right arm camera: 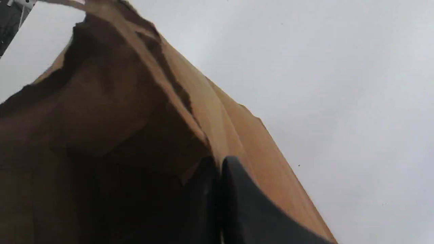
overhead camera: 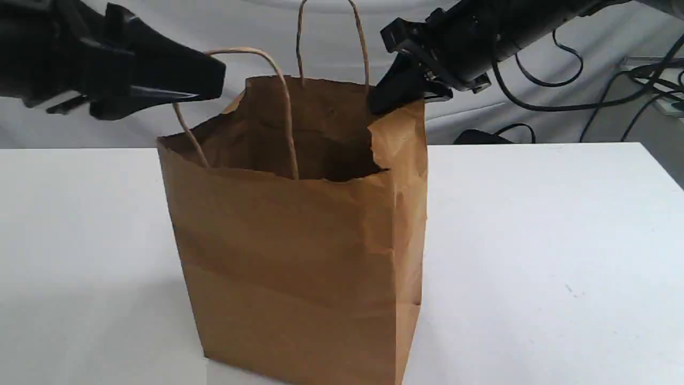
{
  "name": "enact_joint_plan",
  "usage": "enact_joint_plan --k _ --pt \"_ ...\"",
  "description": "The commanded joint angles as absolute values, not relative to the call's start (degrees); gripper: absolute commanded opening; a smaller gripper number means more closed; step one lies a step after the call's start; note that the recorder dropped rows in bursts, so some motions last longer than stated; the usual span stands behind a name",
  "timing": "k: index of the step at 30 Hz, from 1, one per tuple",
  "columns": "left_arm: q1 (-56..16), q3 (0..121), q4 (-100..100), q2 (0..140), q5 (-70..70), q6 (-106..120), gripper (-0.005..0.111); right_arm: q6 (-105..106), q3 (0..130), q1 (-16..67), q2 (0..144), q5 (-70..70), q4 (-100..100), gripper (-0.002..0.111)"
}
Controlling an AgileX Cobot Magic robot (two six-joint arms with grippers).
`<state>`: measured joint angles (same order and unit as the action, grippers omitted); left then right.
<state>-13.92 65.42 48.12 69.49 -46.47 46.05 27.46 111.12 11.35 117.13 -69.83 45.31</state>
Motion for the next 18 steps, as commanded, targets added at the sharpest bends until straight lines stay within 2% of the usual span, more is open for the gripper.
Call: enact_joint_plan --k 1,10,12,18 --pt "-14.2 65.1 44.1 68.4 -49.1 42.4 0.060 27.0 111.4 11.5 116.3 -70.0 45.7 0.000" --pt "-14.2 65.1 39.8 64.8 -48.2 40.0 0.060 27.0 111.4 11.5 116.3 -70.0 45.8 0.002" --pt "-14.2 65.1 37.7 63.0 -48.2 38.3 0.060 27.0 111.4 11.5 116.3 -70.0 46.0 0.010" --pt "-14.2 65.1 34.9 58.3 -48.3 34.7 0.060 27.0 111.4 11.5 116.3 -70.0 46.0 0.044"
